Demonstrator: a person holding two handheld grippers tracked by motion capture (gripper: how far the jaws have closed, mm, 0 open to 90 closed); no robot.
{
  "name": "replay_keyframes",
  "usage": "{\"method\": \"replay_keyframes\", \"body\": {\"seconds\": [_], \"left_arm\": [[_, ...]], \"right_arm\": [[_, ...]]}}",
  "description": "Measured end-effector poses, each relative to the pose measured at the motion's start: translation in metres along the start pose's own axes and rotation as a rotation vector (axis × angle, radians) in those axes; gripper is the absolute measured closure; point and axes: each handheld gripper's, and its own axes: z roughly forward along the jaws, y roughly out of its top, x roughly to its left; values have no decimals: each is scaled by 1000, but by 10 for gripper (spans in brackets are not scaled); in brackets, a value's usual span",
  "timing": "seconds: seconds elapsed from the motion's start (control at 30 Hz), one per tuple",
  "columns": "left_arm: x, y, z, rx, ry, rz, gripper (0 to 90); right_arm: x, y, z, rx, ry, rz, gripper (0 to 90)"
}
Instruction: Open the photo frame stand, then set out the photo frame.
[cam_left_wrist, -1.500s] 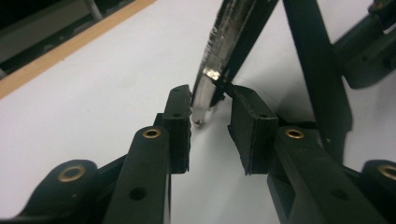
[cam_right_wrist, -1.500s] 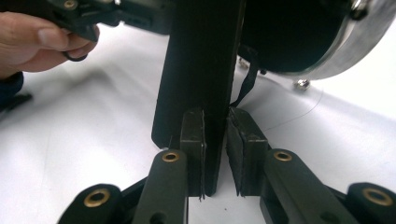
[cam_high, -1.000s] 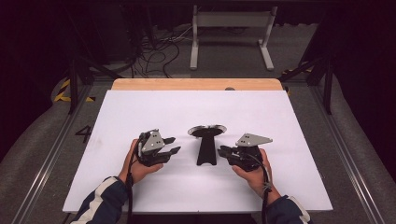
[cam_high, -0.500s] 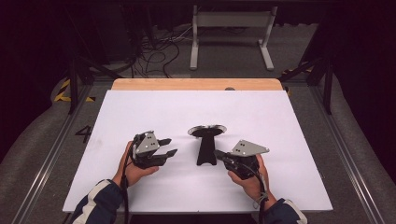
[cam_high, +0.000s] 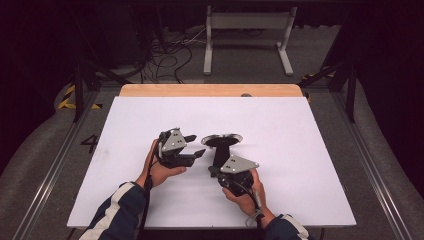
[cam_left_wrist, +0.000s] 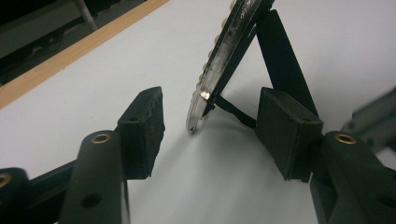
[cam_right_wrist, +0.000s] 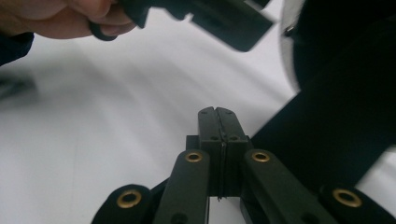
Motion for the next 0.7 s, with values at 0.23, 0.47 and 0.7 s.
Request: {"method": "replay_keyframes", "body": {"seconds": [0.23,0.47,0.7], "left_arm": [[1,0,16,64,-20,32,485],[5,2,25,81,-28,32,557],[3,9,31,76,-4,46,619]], "right_arm": [[10,2,18,24,-59,-43,900],[15,0,31,59,-93,-63,900],[12,0,37,86,-116,-73,900]]}}
